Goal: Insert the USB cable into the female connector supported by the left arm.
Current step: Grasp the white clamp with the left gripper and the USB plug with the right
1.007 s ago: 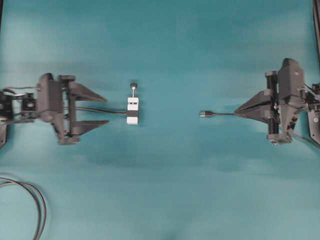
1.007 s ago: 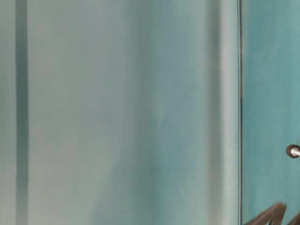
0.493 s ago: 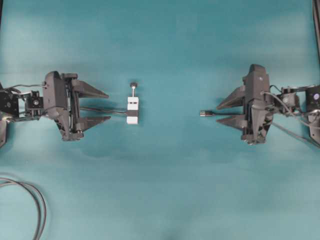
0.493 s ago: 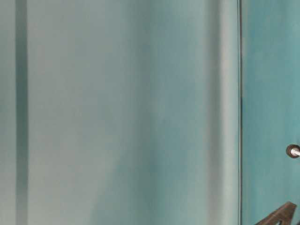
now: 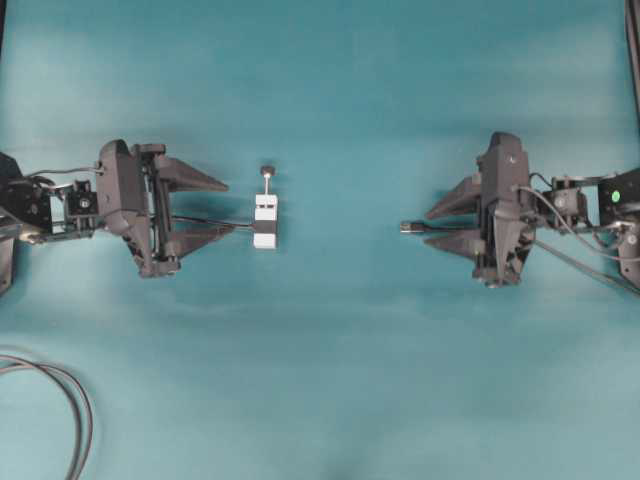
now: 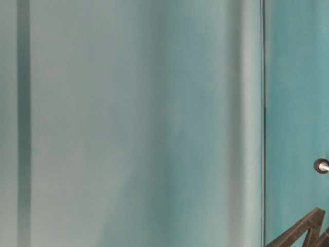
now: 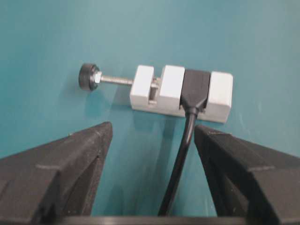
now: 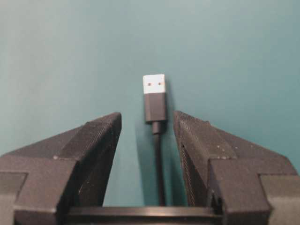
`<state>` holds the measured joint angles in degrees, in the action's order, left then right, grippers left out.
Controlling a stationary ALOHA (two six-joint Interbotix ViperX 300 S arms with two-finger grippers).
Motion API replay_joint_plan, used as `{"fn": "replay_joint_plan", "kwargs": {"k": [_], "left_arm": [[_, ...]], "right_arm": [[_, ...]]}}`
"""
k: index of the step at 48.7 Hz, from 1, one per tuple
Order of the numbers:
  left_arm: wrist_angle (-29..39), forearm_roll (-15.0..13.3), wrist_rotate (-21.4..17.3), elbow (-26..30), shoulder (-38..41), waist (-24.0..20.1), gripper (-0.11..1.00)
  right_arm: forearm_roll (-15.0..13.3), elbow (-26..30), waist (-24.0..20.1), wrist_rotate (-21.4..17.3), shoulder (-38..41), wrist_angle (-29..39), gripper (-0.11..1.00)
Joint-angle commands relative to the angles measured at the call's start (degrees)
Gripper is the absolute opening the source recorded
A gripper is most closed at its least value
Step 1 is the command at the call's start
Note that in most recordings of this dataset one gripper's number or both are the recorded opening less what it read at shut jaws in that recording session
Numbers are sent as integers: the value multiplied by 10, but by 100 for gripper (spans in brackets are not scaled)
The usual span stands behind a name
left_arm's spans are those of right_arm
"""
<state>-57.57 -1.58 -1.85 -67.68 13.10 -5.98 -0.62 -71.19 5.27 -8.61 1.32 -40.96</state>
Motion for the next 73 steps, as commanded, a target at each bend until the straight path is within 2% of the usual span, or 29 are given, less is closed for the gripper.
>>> {"fn": "replay_joint_plan", "kwargs": {"k": [1, 46, 73], "left_arm": [[-5, -1, -2, 5, -5, 0, 82], [1, -1, -2, -1, -3, 2, 82], [0, -1, -3, 4, 12, 4, 82]], "right_arm": [[0, 4, 8, 1, -4, -18, 51], [0, 11, 2, -3, 33, -45, 50], [0, 19, -35, -3, 81, -46, 28]]}}
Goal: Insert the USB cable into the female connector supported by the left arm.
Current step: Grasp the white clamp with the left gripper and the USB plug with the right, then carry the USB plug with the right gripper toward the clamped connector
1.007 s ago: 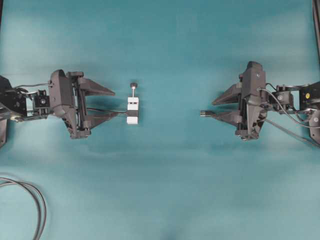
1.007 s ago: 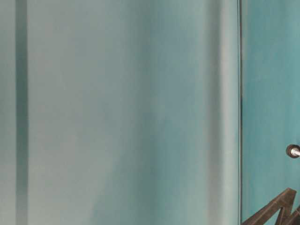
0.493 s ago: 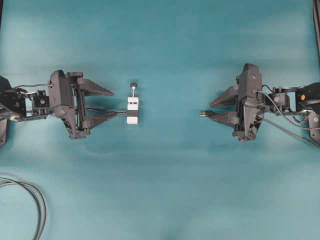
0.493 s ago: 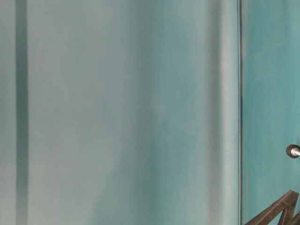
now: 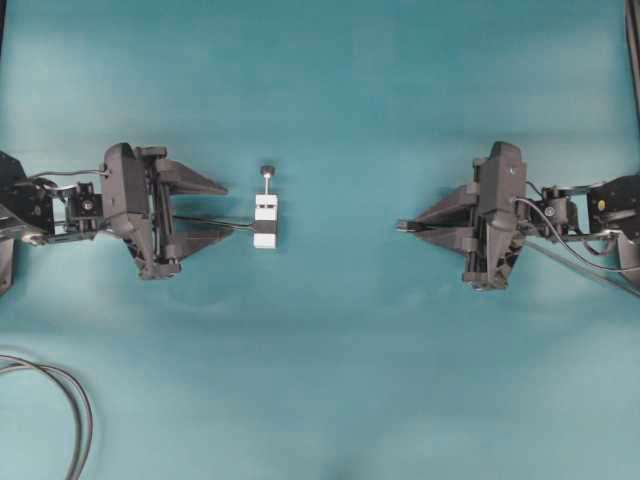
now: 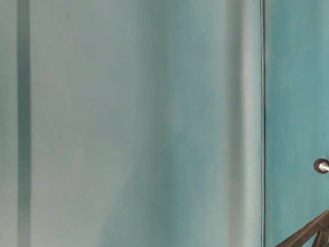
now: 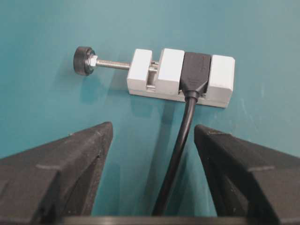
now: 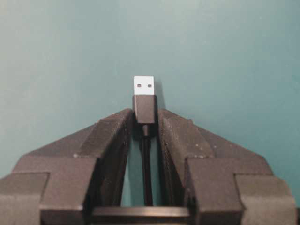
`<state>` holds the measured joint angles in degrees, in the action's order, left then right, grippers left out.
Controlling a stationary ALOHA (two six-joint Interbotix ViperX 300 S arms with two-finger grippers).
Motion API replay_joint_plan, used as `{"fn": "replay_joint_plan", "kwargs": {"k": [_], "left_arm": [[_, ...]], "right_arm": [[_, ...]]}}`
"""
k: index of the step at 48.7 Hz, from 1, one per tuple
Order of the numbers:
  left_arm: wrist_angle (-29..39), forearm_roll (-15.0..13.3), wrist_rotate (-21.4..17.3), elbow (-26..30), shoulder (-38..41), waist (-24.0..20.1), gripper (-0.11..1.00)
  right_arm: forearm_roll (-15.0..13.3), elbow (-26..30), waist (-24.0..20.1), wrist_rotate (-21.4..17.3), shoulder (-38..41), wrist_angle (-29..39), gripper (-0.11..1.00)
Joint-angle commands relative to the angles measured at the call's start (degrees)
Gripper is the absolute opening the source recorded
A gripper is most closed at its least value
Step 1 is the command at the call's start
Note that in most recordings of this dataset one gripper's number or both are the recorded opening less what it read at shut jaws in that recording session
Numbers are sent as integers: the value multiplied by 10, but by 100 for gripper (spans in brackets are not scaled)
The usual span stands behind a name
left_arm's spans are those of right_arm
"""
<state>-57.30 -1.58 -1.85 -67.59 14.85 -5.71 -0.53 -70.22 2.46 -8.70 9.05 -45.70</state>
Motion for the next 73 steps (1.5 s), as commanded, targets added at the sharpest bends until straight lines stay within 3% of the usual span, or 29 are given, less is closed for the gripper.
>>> {"fn": "replay_joint_plan", "kwargs": {"k": [1, 23, 44, 52, 66, 73], "left_arm": [[-3, -1, -2, 4, -5, 2, 82], [-7, 0, -5, 5, -4, 6, 81], [-13, 0, -3, 7, 6, 10, 76], [-23, 0, -1, 15, 14, 11, 76], [-33, -1, -1, 17, 24, 11, 76], [-51, 0, 0, 21, 35, 11, 76]], "right_arm": [[-1, 11, -7, -2, 5, 2, 28], [-1, 13, -9, 4, -18, 8, 23], [-1, 37, -3, 61, -124, 143, 22], [-1, 74, 7, 76, -131, 190, 22], [-2, 145, 6, 137, -131, 324, 22], [-1, 172, 4, 141, -131, 365, 22]]}}
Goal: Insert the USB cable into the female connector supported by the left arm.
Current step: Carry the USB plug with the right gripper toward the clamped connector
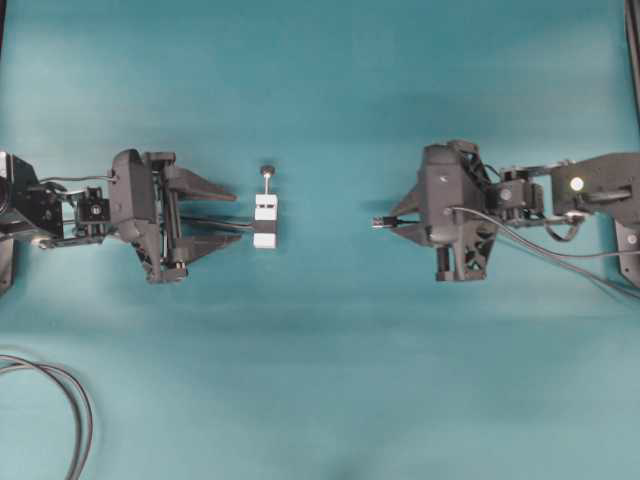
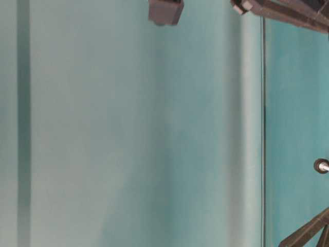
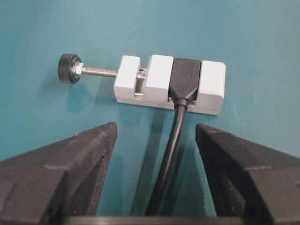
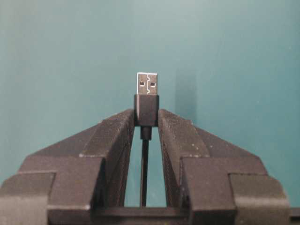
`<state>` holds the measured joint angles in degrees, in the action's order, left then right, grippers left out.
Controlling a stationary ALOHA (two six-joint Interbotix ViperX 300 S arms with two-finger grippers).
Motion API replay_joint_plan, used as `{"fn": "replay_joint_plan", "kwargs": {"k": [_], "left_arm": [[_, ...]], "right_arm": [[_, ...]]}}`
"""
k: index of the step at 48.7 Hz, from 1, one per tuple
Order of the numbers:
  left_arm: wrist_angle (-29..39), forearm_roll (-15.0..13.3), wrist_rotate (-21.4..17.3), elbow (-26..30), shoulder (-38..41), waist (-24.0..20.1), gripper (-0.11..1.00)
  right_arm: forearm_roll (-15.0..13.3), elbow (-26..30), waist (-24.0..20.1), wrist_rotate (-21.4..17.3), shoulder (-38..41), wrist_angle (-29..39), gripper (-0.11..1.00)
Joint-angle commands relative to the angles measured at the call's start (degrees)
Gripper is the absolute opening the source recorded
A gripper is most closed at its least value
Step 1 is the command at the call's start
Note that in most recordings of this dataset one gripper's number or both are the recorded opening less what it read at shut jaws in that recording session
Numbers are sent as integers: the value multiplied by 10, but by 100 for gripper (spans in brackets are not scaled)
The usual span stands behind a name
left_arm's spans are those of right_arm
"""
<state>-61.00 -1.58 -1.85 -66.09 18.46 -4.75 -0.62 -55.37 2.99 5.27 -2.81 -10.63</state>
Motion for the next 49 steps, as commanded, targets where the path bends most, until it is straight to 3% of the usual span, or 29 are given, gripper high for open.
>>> {"fn": "replay_joint_plan", "kwargs": {"k": [1, 21, 38, 49], "left_arm": [[-16, -1, 0, 7, 1, 2, 76], [-32, -1, 0, 19, 26, 1, 76], [-52, -1, -4, 19, 41, 1, 76], [-54, -1, -9, 23, 42, 2, 75]], "right_arm": [[-1, 27, -3, 1, -12, 18, 22], [0, 75, -11, -25, 20, 53, 22], [0, 176, -22, -29, 92, 115, 22], [0, 213, -23, -29, 114, 120, 22]]}}
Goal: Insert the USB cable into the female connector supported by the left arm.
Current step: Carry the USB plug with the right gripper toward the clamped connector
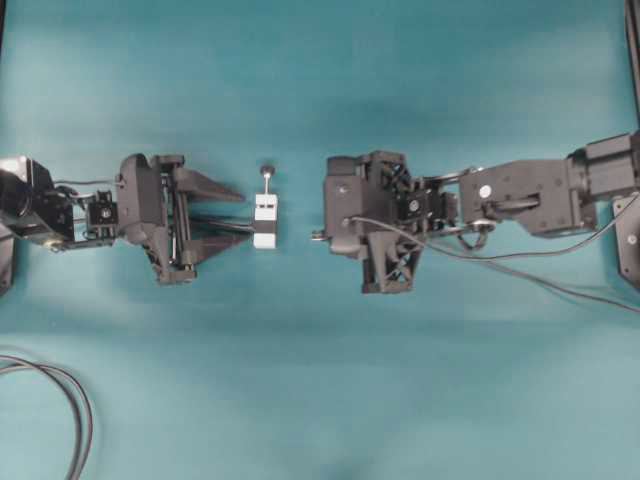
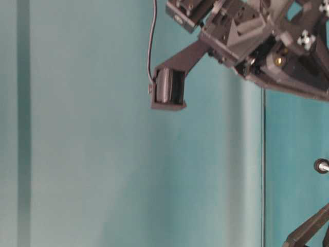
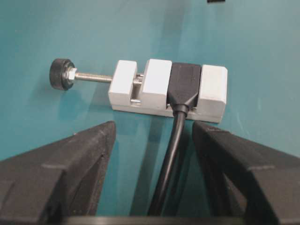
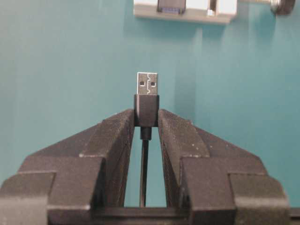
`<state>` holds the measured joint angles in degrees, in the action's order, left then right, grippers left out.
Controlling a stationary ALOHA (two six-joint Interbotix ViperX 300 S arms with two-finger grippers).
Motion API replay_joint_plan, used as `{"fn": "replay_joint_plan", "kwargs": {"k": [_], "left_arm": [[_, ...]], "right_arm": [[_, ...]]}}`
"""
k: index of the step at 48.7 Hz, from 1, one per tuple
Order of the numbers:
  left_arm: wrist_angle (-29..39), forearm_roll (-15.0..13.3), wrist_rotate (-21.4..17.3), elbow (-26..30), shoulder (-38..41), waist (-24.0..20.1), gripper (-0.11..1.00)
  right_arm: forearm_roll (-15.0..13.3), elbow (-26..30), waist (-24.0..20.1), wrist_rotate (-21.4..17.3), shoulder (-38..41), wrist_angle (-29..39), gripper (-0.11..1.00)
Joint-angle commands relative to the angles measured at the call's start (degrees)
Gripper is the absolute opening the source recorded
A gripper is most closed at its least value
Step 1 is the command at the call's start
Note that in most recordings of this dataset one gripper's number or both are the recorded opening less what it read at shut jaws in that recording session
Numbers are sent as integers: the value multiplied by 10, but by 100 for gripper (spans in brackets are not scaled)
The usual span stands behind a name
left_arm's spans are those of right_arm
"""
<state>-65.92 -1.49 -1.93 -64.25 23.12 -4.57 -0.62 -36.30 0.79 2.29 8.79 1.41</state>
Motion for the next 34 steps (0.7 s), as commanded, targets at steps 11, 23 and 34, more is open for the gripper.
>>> {"fn": "replay_joint_plan", "kwargs": {"k": [11, 23, 34], "left_arm": [[-5, -1, -11, 8, -5, 0, 66], [5, 2, -27, 11, -4, 11, 61], [24, 2, -41, 14, -5, 18, 61]], "right_arm": [[0, 67, -2, 0, 18, 66, 22], [0, 98, -1, -1, 33, 78, 22], [0, 139, -1, -2, 58, 126, 22]]}}
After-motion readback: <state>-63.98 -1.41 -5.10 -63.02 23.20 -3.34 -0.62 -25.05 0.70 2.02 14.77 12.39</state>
